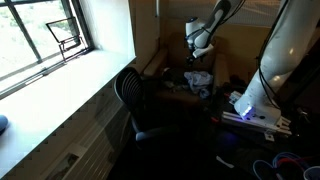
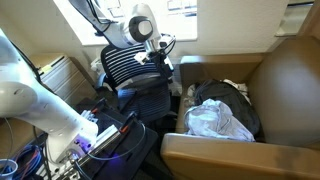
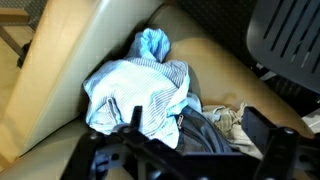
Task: Remove the grey backpack from the sofa and place it on the chair
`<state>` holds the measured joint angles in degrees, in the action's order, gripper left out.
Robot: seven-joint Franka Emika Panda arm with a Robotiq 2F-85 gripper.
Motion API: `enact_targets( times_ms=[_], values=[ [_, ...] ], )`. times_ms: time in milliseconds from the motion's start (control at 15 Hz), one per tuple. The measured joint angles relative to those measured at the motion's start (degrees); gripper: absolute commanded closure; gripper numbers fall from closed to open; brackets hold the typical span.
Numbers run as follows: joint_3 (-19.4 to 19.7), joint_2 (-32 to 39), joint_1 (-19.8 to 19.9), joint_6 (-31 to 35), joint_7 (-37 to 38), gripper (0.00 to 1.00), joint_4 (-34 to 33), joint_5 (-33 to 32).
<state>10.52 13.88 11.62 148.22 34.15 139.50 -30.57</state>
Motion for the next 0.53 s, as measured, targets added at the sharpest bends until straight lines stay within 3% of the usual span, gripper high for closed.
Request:
enact_targets(
  times_ms=[333, 533],
  values=[
    [9.83, 15.2, -12.28, 12.67, 22.87, 0.0, -12.44, -12.48],
    [14.29, 23.97, -17.0, 13.59, 32.97, 0.0, -20.7, -11.4]
  ],
)
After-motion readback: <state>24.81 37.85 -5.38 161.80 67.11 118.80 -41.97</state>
